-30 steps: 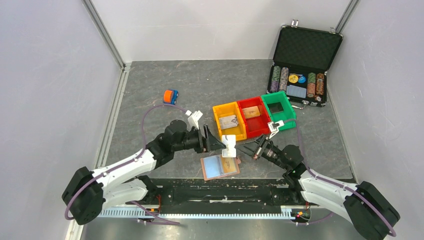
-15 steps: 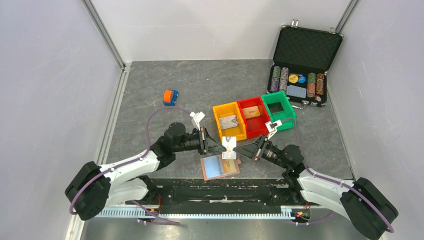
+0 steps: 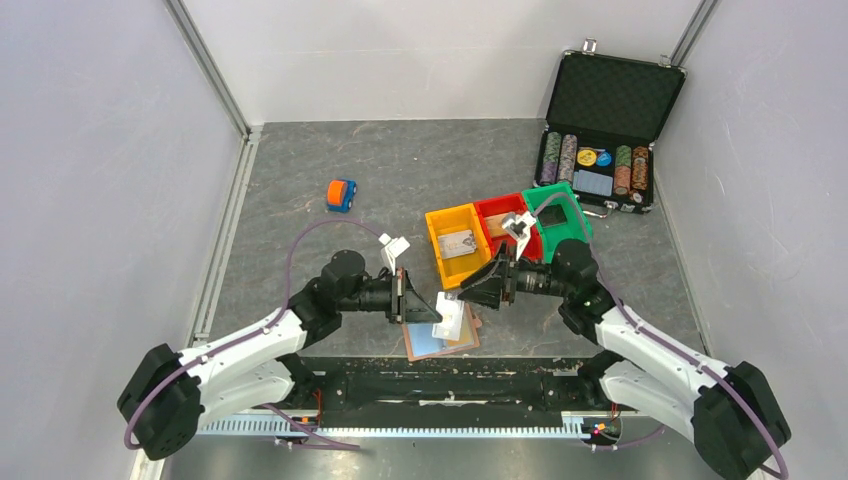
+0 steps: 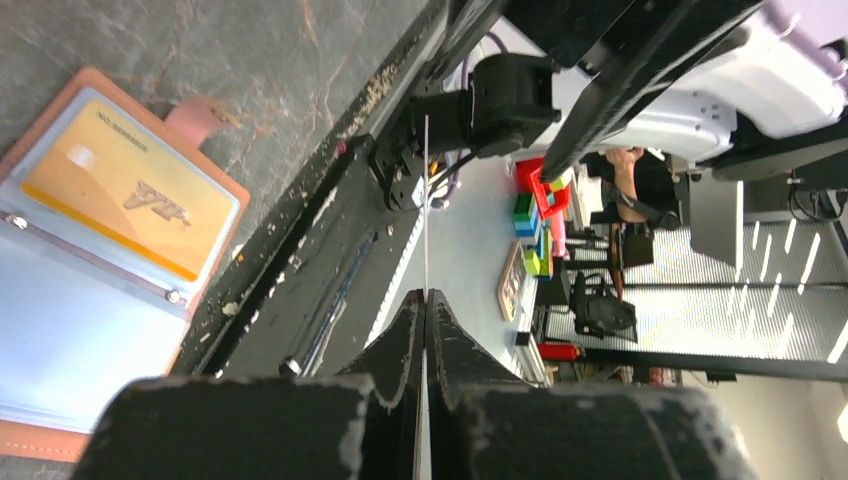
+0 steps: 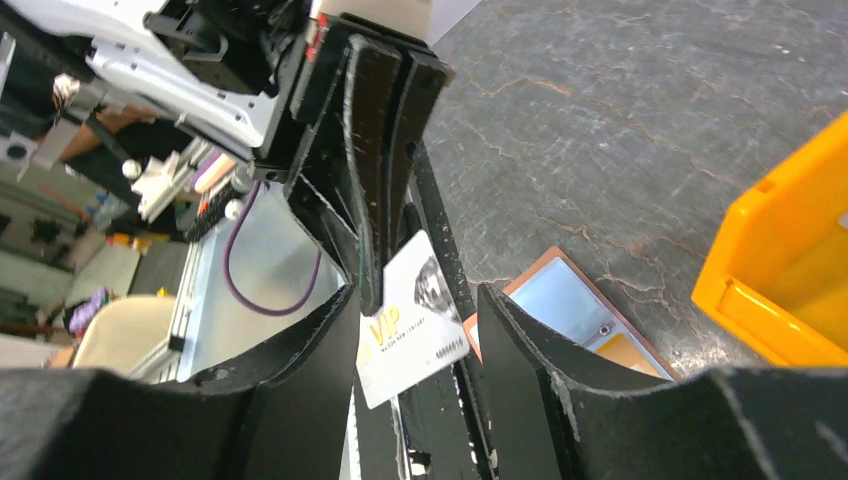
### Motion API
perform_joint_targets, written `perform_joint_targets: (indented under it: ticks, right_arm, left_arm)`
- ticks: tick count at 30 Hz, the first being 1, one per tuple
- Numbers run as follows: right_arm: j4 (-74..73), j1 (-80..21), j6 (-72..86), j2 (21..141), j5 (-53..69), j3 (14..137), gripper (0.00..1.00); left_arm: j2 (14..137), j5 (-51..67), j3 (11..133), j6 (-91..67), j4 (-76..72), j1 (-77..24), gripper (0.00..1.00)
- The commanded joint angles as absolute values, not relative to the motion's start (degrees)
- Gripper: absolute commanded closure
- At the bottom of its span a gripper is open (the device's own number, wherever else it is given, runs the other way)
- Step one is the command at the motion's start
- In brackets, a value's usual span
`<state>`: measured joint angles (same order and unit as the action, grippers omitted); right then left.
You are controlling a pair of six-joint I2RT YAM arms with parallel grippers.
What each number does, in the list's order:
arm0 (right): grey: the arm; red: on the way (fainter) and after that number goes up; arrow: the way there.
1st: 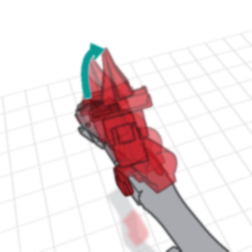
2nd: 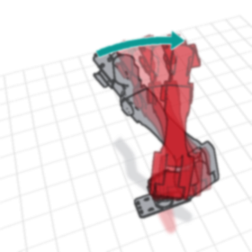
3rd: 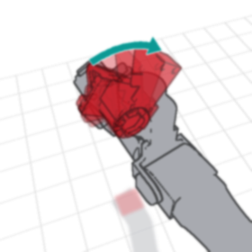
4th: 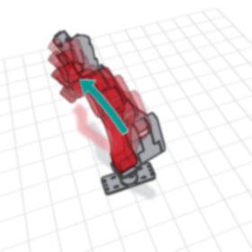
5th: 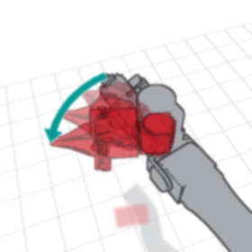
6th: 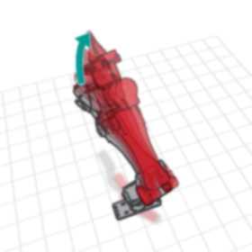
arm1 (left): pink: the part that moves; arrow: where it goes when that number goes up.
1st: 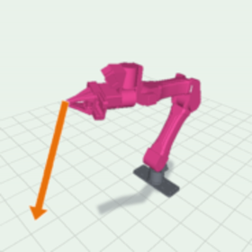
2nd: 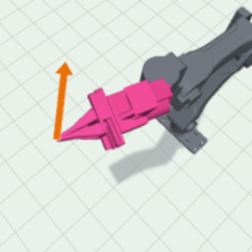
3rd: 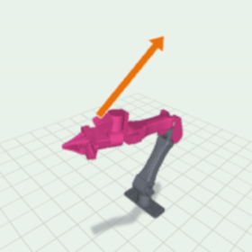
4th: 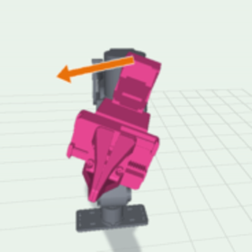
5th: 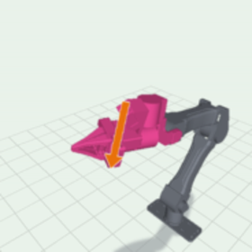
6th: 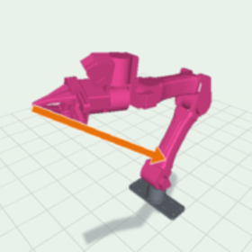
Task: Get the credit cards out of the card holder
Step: Place the credit card in the storage box.
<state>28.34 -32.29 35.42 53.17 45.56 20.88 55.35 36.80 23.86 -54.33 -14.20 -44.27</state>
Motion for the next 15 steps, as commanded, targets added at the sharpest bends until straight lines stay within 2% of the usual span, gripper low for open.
perform_joint_targets:
  ticks: [1, 15]
  right_arm:
    - [18.4, -32.1, 25.4, 56.0, 54.4, 27.3, 0.5]
    - [15.2, -33.3, 22.3, 63.7, 59.7, 31.0, 0.55]
  left_arm:
    - [56.1, 45.4, 25.4, -49.3, -12.0, -44.4, 0.98]
    - [57.3, 46.9, 26.3, -48.4, -12.0, -44.4, 0.98]
